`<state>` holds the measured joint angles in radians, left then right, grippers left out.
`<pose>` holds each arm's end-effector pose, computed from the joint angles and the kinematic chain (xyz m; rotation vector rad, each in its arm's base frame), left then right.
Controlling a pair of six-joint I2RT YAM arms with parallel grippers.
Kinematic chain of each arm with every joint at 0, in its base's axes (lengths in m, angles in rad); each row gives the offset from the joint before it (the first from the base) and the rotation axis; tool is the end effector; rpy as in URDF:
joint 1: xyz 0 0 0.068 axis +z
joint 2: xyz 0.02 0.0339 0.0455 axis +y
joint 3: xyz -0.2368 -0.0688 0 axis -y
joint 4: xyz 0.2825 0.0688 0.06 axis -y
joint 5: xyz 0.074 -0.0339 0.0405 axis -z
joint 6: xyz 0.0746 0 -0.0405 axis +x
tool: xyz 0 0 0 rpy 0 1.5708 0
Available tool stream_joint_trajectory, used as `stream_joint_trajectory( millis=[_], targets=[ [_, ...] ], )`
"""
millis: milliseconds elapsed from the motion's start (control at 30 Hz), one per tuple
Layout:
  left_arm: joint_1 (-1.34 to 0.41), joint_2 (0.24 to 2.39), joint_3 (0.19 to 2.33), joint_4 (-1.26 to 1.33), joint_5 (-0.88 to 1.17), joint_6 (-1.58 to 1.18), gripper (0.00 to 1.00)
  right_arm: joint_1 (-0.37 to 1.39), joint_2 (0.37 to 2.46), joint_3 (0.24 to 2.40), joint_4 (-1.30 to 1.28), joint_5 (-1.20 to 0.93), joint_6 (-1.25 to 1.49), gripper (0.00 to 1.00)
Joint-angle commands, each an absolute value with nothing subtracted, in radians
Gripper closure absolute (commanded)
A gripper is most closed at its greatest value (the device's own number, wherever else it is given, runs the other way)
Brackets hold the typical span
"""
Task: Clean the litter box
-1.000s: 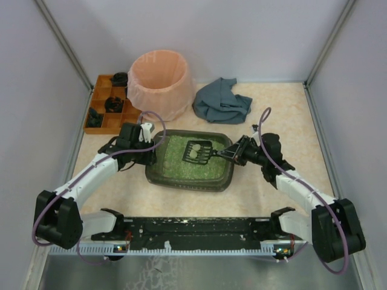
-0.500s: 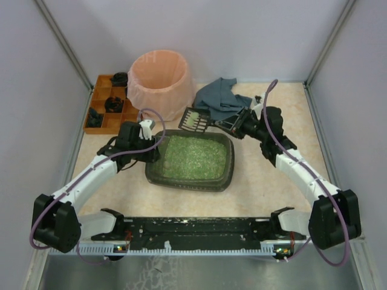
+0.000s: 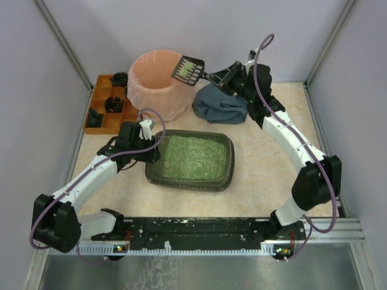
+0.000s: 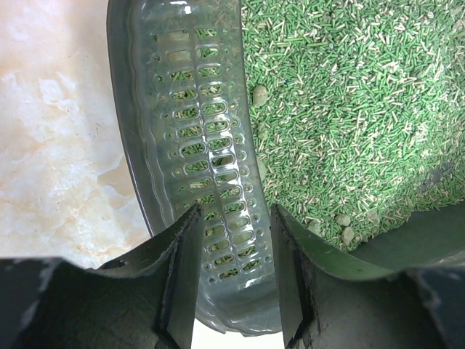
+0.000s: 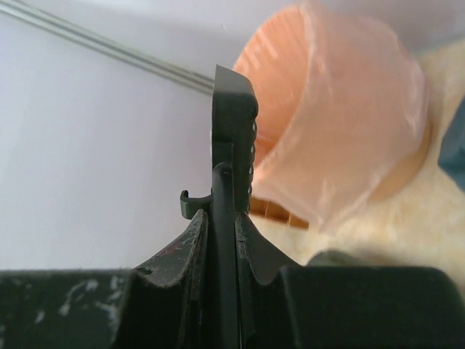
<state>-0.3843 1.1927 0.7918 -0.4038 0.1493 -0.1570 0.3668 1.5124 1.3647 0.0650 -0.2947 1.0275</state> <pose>0.2912 -0.1297 0.1721 0.3450 2.3830 -0.4327 0.4023 0.1778 0.3557 0.3520 1.7865 1.2715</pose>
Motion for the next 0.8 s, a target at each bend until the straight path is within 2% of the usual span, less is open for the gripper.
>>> stream_joint_trajectory(
  millis=[0,200,400,767],
  targets=[
    [-0.387,1.180,0.805,-0.397,0.148,-0.158,0.52,0.391,1.630,1.569,0.091,-0.208,0.960,1.00],
    [-0.387,1.172,0.808,-0.400,0.133,-0.154,0.52,0.423,1.846,1.827,0.004,-0.178,0.854,1.00],
    [-0.386,1.164,0.807,-0.402,0.122,-0.155,0.52,0.466,1.958,1.991,-0.067,-0.119,0.707,1.00],
    [-0.386,1.163,0.808,-0.402,0.126,-0.153,0.52,0.630,1.958,2.026,-0.052,0.130,0.160,1.00]
  ],
)
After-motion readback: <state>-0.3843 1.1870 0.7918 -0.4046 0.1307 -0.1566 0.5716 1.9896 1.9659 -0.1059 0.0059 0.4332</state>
